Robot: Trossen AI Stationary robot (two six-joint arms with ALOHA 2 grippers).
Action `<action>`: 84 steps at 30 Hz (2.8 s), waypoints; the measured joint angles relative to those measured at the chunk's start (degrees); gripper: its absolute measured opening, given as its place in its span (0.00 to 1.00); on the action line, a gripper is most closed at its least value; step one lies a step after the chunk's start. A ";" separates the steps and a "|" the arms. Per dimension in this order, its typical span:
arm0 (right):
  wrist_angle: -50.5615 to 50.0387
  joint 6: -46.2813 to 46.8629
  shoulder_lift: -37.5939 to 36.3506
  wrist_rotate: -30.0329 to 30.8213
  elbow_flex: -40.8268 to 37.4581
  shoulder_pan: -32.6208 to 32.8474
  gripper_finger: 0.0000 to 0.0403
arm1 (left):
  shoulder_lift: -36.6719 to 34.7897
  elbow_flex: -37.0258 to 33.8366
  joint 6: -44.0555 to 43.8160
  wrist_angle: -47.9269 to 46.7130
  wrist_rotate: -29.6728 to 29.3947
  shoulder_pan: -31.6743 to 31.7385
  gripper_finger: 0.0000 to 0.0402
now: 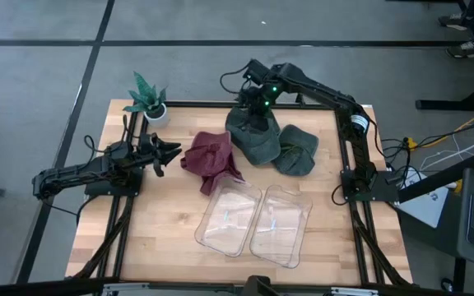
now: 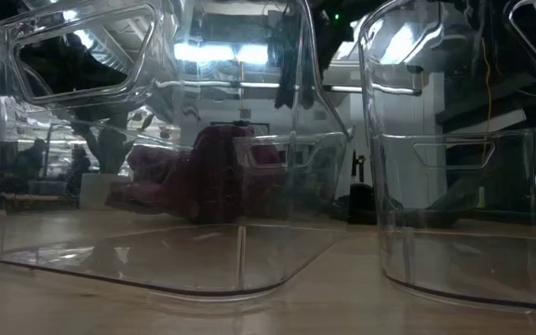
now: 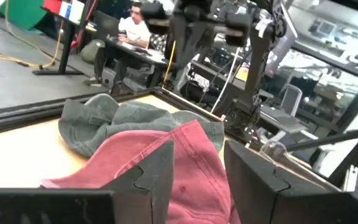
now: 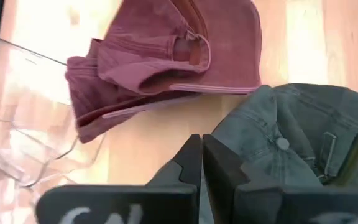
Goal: Pick & Place hat
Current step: Put the top gray cap into the right transparent bin
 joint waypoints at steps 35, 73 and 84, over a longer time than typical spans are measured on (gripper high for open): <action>-12.18 1.79 -0.04 0.02 4.01 -1.11 0.04 | 54.54 35.14 1.91 11.99 -2.68 0.66 0.34; -11.53 1.25 -3.74 4.08 3.95 -6.43 0.04 | 96.74 50.93 -7.76 6.82 33.24 25.11 0.64; -10.92 1.38 -3.74 4.08 3.95 -6.40 0.04 | 99.63 50.99 -4.74 6.92 29.35 24.68 0.65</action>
